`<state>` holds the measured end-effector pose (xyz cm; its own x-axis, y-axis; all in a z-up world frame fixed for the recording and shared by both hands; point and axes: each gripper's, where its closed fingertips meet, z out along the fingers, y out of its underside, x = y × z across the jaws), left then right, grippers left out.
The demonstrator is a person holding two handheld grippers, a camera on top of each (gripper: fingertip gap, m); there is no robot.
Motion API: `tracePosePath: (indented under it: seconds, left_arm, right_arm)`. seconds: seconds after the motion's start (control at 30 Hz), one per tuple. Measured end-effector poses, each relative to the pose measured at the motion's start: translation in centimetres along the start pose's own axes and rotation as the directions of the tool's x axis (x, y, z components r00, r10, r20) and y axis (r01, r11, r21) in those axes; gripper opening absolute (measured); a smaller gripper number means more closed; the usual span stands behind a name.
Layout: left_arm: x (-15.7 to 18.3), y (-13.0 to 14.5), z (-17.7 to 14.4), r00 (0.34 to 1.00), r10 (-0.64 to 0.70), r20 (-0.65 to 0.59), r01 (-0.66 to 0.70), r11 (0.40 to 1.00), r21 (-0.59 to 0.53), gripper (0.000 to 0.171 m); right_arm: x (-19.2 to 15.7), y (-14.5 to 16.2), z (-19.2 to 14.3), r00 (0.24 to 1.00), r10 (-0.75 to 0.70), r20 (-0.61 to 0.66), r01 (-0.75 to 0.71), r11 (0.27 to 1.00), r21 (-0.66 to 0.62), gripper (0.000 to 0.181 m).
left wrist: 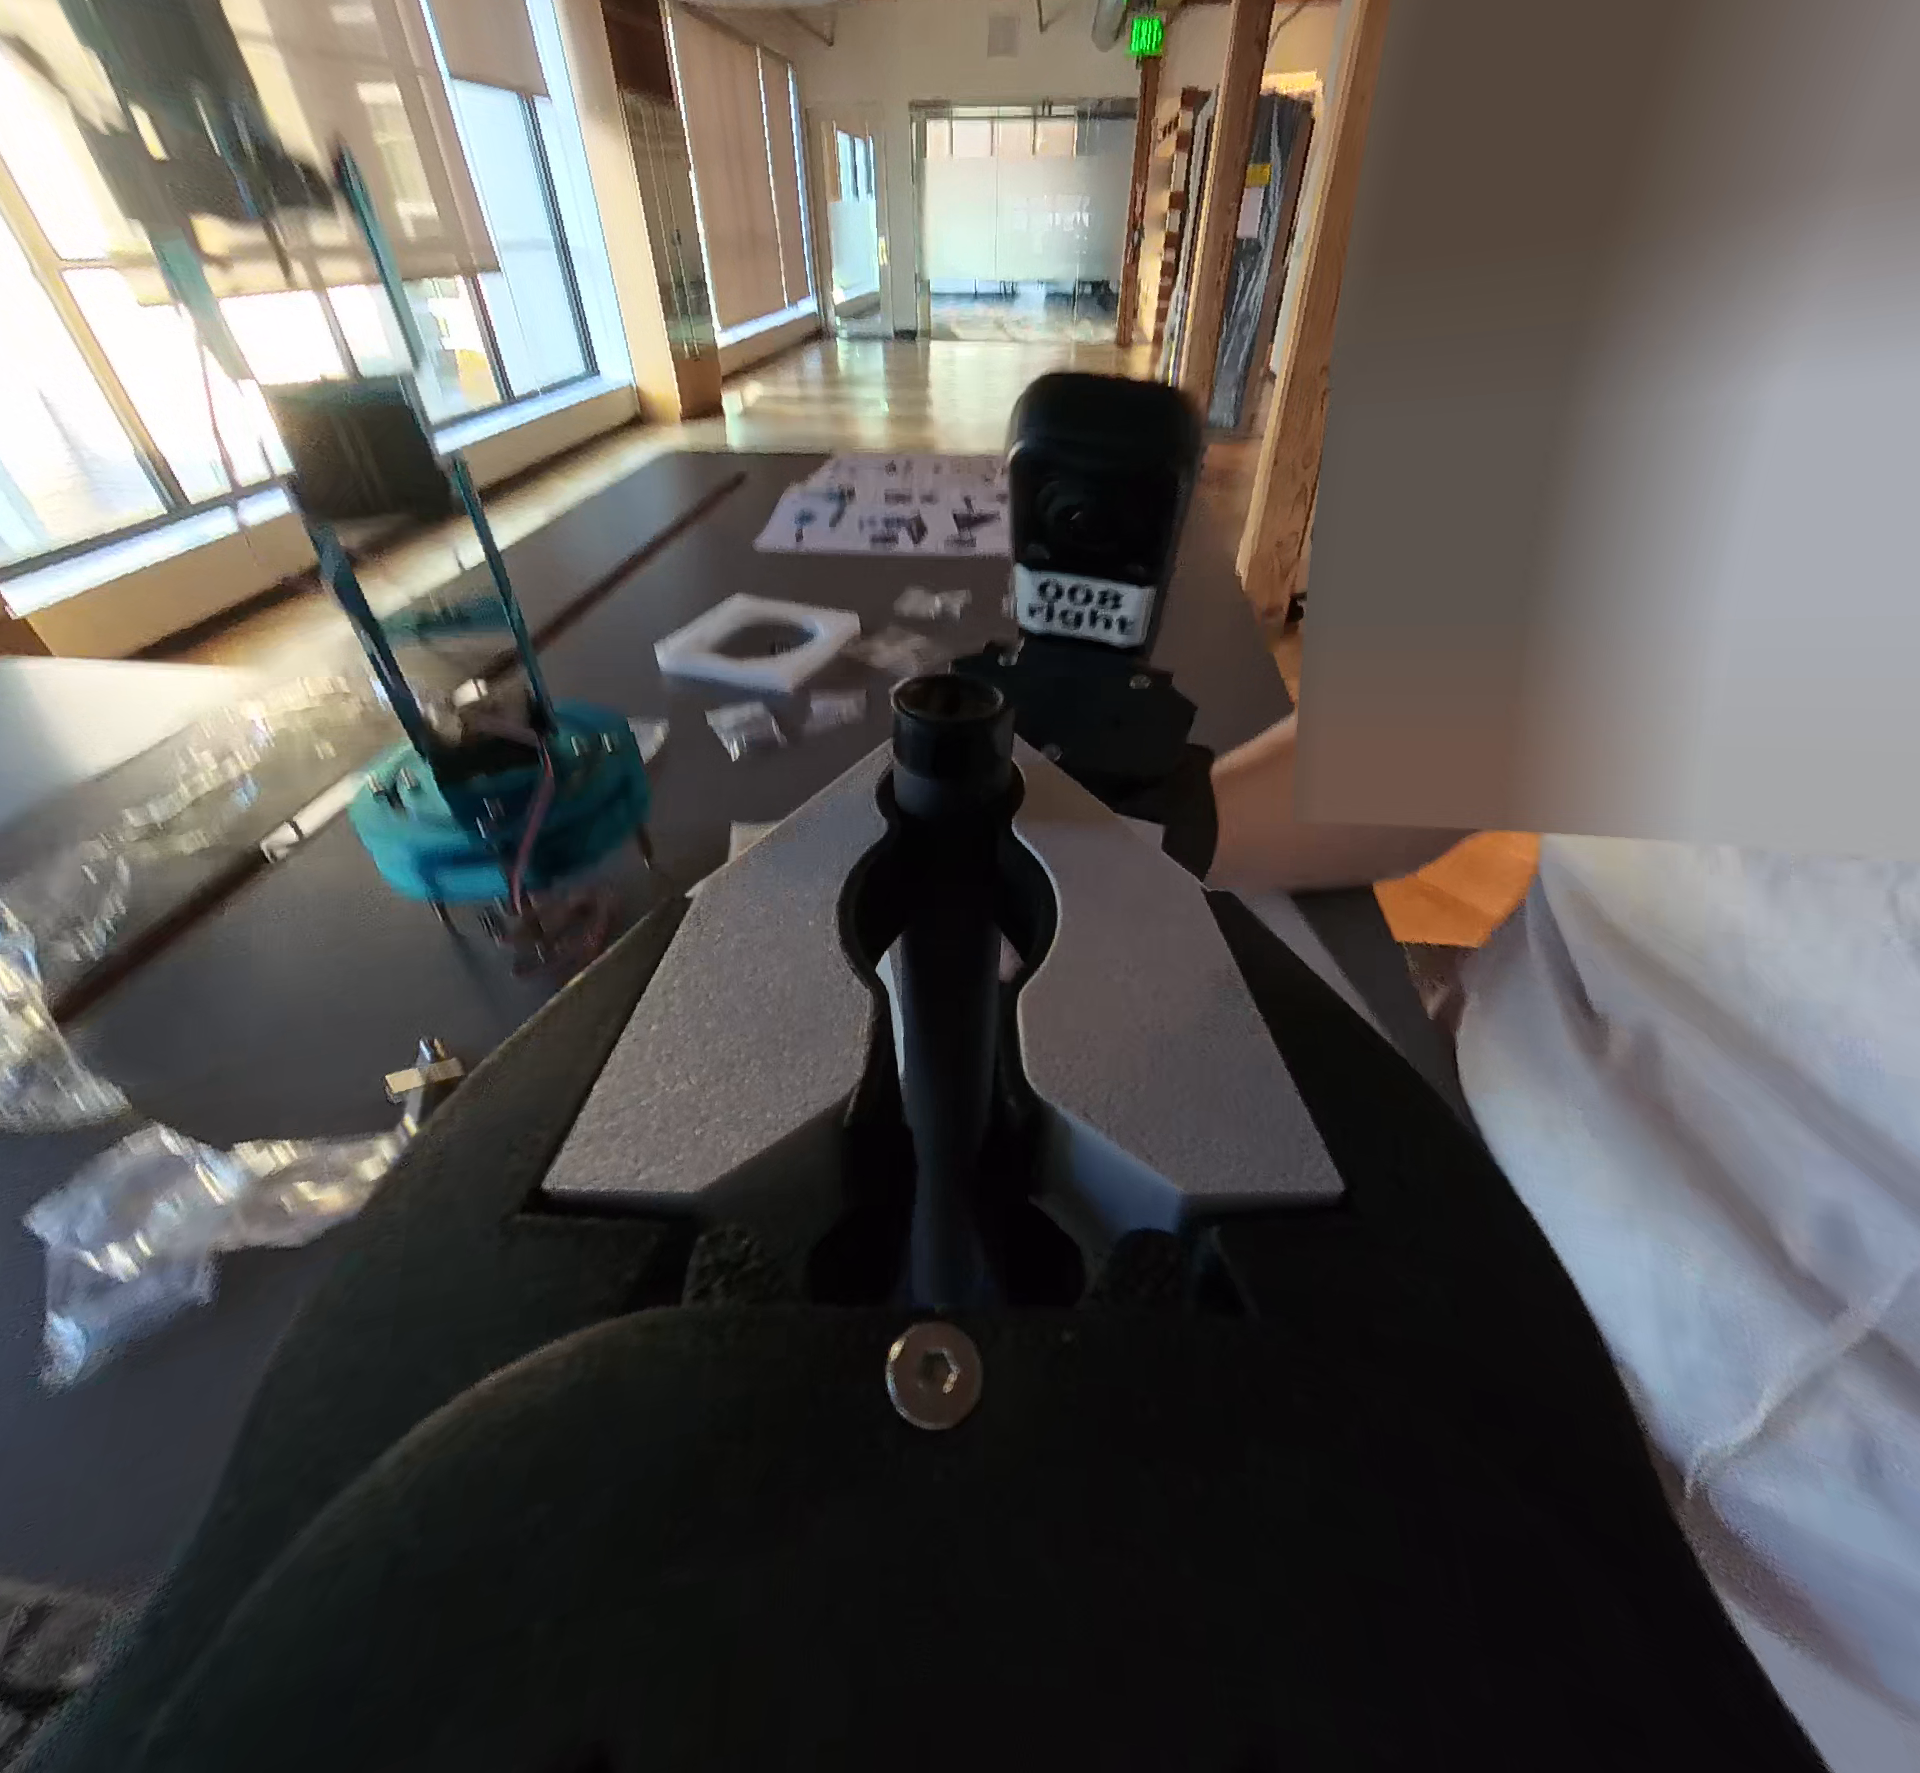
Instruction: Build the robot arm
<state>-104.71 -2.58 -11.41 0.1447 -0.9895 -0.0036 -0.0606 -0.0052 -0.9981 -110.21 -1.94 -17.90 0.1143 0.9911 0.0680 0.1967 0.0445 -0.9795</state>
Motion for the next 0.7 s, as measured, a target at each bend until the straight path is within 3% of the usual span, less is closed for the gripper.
tracePosePath:
  seconds: [0.23, 0.3, 0.37, 0.4, 0.57, 0.63, 0.7]
  left_arm:
    - [-0.1, -8.5, 2.9, 1.000, 0.009, 0.005, -0.009, 0.998, 0.055, 0.008]
    - [0.7, -11.0, 4.1, 1.000, -0.007, -0.013, 0.008, 0.997, 0.073, 0.008]
    - [1.2, -12.4, 5.7, 0.998, -0.030, -0.057, 0.036, 0.994, 0.108, 0.008]
    - [1.5, -13.0, 6.2, 0.995, -0.042, -0.088, 0.054, 0.990, 0.130, 0.008]
    - [2.9, -13.1, 7.6, 0.956, -0.109, -0.274, 0.155, 0.976, 0.154, 0.011]
    - [2.6, -12.2, 7.7, 0.932, -0.162, -0.324, 0.217, 0.966, 0.142, 0.026]
    - [1.6, -10.8, 7.2, 0.919, -0.209, -0.336, 0.267, 0.954, 0.139, 0.031]
  right_arm:
    - [0.4, -7.6, -4.2, 0.987, 0.144, 0.077, -0.152, 0.983, 0.100, 0.037]
    - [0.5, -9.1, -5.5, 0.992, 0.127, 0.022, -0.129, 0.987, 0.098, 0.035]
    - [1.3, -9.5, -7.0, 0.993, 0.072, -0.095, -0.067, 0.997, 0.047, 0.015]
    - [1.4, -9.7, -7.8, 0.989, 0.044, -0.141, -0.041, 0.999, 0.026, 0.015]
    - [1.5, -8.5, -12.2, 0.947, 0.034, -0.318, -0.065, 0.994, -0.088, 0.014]
    - [1.6, -7.5, -14.4, 0.918, 0.034, -0.396, -0.093, 0.987, -0.131, 0.014]
    - [1.8, -6.1, -17.0, 0.872, 0.034, -0.488, -0.140, 0.973, -0.181, 0.014]
